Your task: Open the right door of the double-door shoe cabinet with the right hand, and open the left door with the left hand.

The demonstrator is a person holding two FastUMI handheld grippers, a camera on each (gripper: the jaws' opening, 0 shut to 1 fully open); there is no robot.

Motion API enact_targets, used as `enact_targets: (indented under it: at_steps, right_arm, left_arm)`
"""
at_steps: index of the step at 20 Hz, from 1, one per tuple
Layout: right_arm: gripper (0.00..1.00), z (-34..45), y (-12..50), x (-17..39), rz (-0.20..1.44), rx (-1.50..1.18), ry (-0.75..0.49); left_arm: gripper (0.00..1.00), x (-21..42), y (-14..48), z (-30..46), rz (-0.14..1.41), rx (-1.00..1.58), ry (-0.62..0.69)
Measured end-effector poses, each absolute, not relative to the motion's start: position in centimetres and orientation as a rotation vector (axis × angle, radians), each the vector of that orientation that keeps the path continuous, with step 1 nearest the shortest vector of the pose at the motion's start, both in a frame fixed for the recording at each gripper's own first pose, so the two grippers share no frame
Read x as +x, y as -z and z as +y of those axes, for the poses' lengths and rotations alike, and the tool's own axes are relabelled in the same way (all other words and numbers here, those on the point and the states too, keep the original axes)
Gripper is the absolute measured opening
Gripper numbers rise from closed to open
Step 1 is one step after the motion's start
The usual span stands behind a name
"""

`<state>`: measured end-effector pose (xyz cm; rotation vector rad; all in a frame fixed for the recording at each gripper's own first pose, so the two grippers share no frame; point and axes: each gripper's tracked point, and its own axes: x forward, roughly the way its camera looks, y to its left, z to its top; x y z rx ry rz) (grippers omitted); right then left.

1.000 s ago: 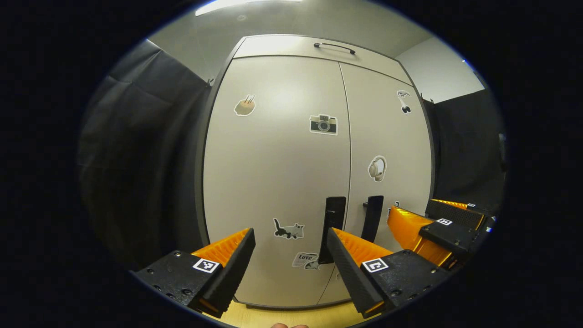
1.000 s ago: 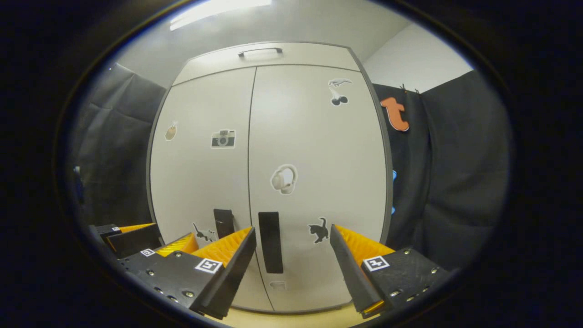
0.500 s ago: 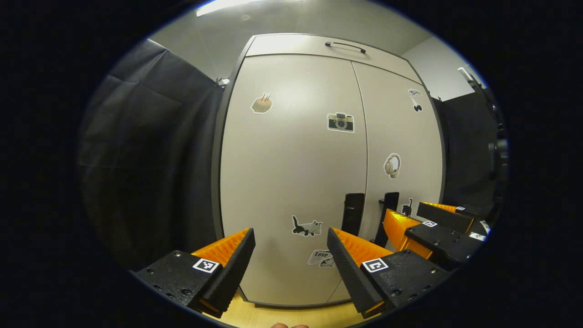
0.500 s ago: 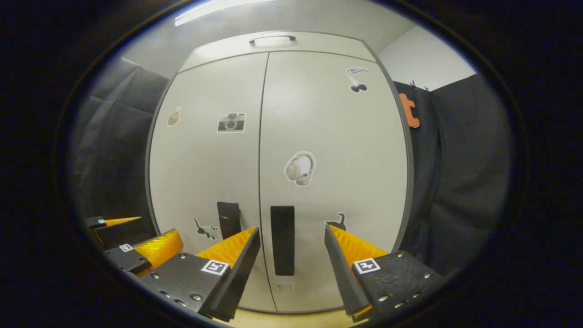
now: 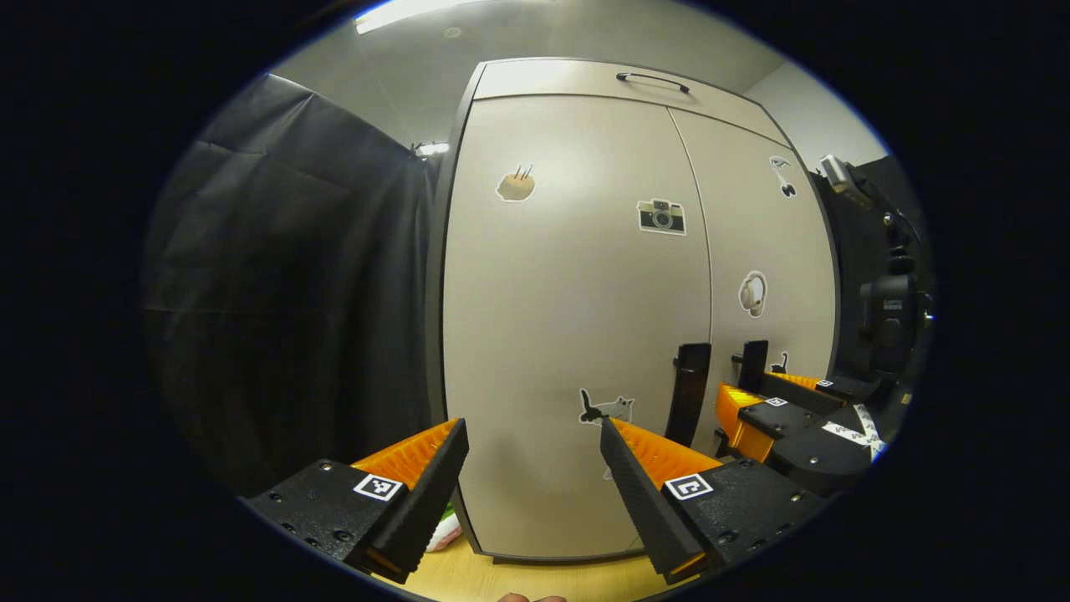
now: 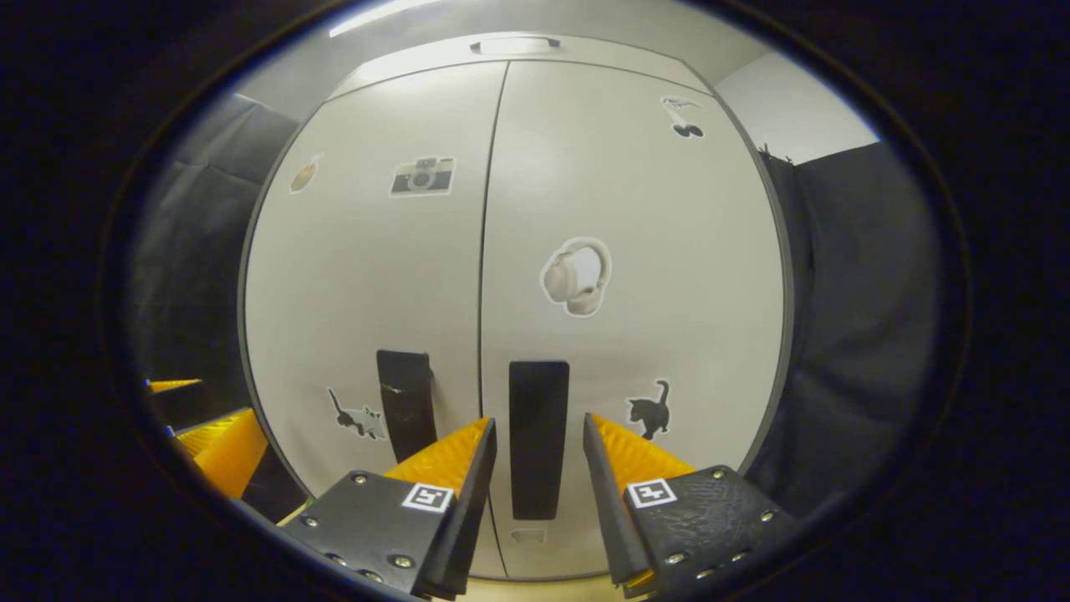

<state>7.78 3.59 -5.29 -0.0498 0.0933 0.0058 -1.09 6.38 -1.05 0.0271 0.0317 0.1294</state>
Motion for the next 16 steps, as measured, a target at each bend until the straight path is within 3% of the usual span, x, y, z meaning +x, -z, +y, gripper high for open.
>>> enact_targets:
  at_steps: [1, 3, 6, 10, 12, 13, 16]
  right_arm:
    - [0.61, 3.5, 5.5, 7.7, 0.102, -0.049, -0.005]
    - [0.36, 3.5, 5.7, 8.3, 0.097, -0.053, 0.010]
    - [0.36, 3.6, 6.0, 7.9, 0.109, -0.054, 0.012]
    - [0.23, 3.6, 6.5, 8.6, 0.134, -0.057, 0.013]
    - [0.28, 3.6, 6.6, 8.1, 0.147, -0.058, -0.003]
    - [0.23, 3.5, 6.5, 8.0, 0.143, -0.057, -0.010]
    - [0.23, 3.0, 6.3, 6.3, 0.136, -0.061, -0.039]
  left_arm:
    - [0.98, -1.1, 1.0, 6.5, 0.033, 0.027, -0.131]
    - [0.98, -1.0, 1.2, 6.7, 0.037, 0.028, -0.135]
    - [0.98, -1.1, 1.4, 6.8, 0.045, 0.024, -0.134]
    - [0.98, -1.5, 1.8, 6.7, 0.057, 0.018, -0.132]
    - [0.98, -1.4, 1.9, 6.9, 0.060, 0.027, -0.139]
    - [0.98, -1.4, 1.9, 6.8, 0.059, 0.028, -0.138]
    - [0.98, -1.1, 2.2, 6.0, 0.061, 0.019, -0.118]
